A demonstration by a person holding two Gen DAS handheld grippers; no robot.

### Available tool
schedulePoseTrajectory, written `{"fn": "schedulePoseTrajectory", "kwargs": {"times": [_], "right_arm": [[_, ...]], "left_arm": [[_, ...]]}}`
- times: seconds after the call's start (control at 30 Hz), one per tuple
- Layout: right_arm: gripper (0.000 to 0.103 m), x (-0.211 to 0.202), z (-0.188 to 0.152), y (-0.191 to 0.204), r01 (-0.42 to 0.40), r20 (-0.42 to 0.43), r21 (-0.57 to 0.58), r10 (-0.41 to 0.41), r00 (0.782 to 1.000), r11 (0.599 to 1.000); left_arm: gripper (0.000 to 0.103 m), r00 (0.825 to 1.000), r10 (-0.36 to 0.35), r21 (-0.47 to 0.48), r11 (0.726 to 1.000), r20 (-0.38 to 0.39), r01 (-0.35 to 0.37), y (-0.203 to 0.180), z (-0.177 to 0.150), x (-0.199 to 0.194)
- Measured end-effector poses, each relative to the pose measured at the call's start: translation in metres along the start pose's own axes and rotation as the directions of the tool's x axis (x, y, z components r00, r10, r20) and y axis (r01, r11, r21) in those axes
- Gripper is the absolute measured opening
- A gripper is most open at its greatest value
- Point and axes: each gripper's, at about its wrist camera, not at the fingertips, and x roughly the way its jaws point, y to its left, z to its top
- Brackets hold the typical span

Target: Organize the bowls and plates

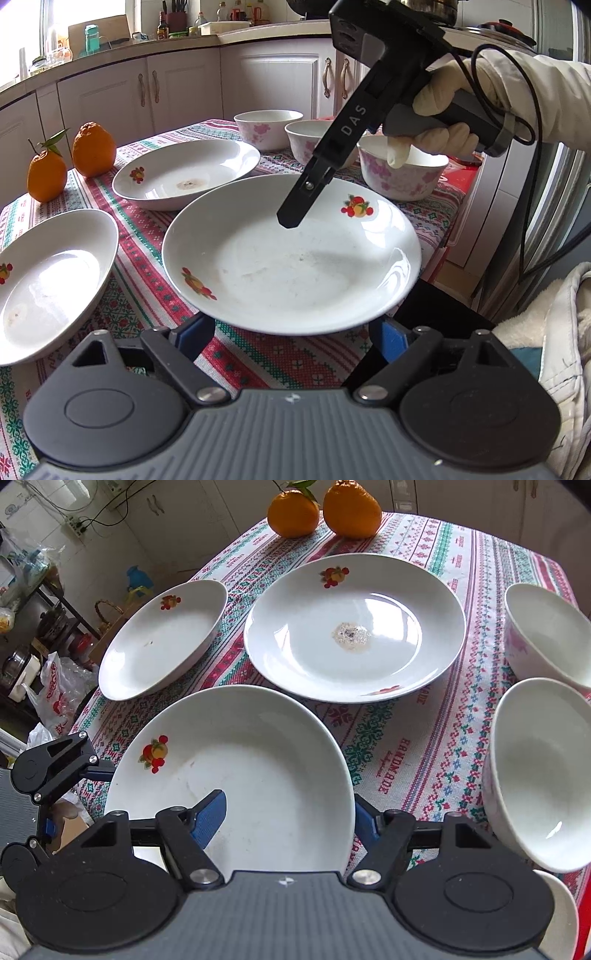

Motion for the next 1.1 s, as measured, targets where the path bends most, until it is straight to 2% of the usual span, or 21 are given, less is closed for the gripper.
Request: {"fn": "schedulePoseTrajectory", "kwargs": {"times": [0.43,1.1], "right_arm": [[0.077,-0.003,0.001,-0.016,-0.103,0.01,0.061,0.103,0.995,0.993],[0.078,-0.012,0.006,-0.006,-0.092,0.03,0.015,0.091,0.995,0.996]], "left_arm": [[0.09,1.0,-0.001,0.01,1.0,-0.017,0.001,0.001,0.002,0.004],[0.09,1.0,0.013,0.001,1.0,-0.001,-0.013,0.006,0.006,-0.004]]}}
